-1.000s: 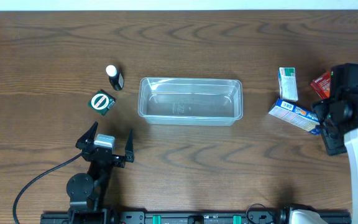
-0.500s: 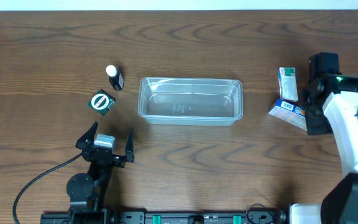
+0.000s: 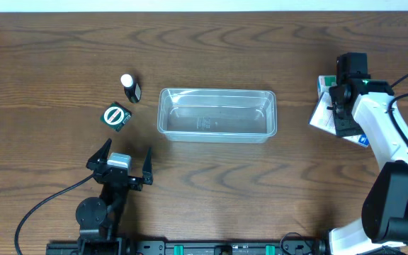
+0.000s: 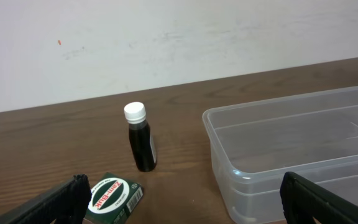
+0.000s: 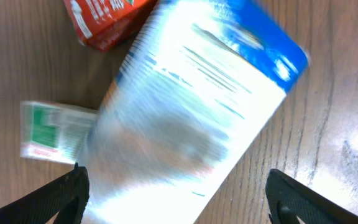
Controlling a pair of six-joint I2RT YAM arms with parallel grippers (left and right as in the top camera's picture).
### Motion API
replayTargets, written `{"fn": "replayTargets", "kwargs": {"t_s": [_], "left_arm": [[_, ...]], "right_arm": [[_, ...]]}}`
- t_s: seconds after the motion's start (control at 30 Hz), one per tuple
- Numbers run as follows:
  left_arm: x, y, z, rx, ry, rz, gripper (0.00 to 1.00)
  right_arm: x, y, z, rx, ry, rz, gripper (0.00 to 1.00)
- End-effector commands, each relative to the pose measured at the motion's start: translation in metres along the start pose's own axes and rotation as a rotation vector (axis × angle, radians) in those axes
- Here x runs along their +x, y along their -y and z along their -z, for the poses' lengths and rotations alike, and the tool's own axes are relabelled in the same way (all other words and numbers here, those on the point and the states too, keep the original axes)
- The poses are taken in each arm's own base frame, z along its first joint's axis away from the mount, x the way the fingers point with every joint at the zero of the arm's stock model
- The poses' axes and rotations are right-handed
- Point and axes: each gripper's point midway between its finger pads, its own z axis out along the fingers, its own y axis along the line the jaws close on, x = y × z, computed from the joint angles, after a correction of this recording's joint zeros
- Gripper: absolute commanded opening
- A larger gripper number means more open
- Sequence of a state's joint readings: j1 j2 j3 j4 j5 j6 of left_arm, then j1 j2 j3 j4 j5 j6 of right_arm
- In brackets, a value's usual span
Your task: Pack container
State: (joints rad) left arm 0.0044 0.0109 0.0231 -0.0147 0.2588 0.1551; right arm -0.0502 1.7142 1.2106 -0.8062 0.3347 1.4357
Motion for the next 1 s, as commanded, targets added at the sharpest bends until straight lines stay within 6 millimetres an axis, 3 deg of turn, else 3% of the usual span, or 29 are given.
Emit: {"fn": "replayTargets", "kwargs": {"t_s": [0.0,0.57,0.77,0.97], "left_arm": [[0.015,0.004,-0.001,0.018,-0.042,0.004,0.98],[0.015,0.004,-0.001,0.018,-0.042,0.004,0.98],[0.015,0.004,-0.001,0.018,-0.042,0.004,0.98],[0.015,0.004,-0.001,0.018,-0.042,0.004,0.98]], "right_arm": [[0.007,-0.002,0.0,-0.004,-0.006,0.019,0.88],[0.002,0.001,0.0,0.008,0.021,0.065,0.91],[-0.012,0.003,-0.004,0.016,0.038,0.034,0.91],[-0.023,0.003,-0.014,-0.014,-0.091,0.016,0.95]]}}
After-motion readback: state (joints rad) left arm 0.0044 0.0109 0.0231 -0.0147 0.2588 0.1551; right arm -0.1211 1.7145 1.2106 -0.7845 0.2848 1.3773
